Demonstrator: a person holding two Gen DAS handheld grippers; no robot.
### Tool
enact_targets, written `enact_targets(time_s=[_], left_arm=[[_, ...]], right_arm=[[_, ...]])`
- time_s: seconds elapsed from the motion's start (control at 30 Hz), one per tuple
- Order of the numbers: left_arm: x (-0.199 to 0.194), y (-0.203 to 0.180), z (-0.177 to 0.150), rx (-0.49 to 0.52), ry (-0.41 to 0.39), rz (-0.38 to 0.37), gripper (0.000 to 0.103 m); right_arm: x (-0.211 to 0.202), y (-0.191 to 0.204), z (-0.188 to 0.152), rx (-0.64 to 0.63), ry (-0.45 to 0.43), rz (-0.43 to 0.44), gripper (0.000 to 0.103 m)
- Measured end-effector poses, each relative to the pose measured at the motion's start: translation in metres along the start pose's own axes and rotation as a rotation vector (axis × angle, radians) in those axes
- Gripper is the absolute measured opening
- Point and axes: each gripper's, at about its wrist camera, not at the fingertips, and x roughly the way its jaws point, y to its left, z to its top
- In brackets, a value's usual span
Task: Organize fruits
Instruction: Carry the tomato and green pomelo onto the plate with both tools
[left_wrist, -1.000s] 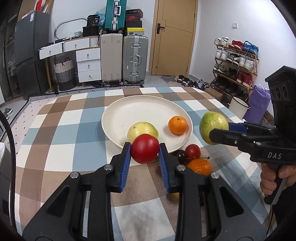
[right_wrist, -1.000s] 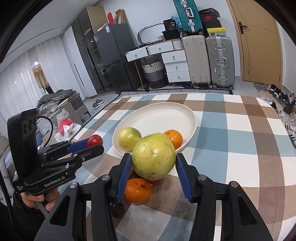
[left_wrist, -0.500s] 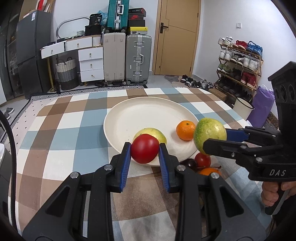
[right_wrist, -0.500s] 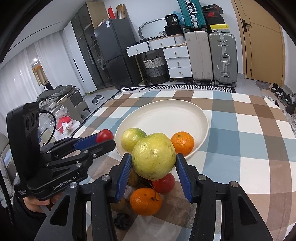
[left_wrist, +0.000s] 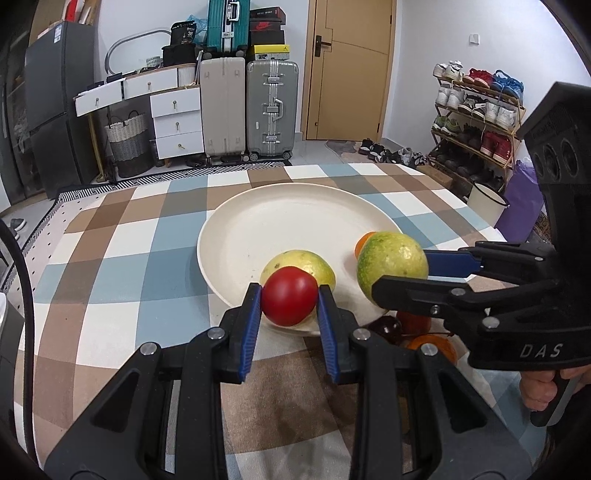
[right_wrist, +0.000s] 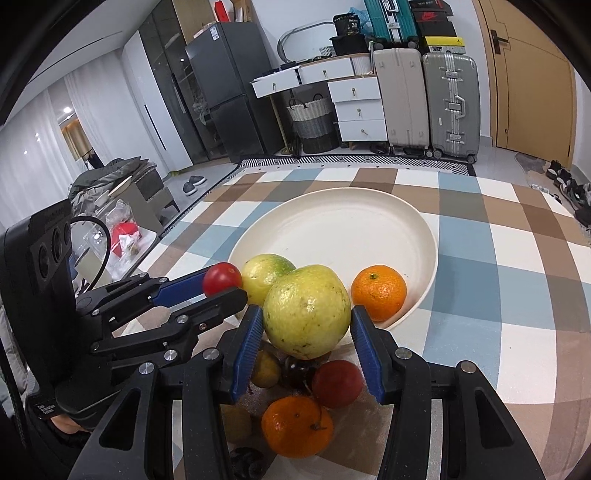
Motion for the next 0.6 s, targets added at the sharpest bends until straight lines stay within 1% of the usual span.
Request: enact_targets(time_s=[0.33,0.47,0.6], left_arm=[[0.011,0.005,0.007,0.005,0.006,0.011,0.027],[0.016,0.008,0.008,0.002,0.015,0.009,0.027],[0.014,0.009,0.008,-0.004,0.007,0.021,0.027]], right_arm=[[0.017,-0.008,0.008,0.004,0.035,-0.023,0.049],[0.021,-0.007,0.012,-0.003,0.026,-0.021,0.050],[0.023,-0.002,0.016,-0.030,0.020,-0.047,0.050]])
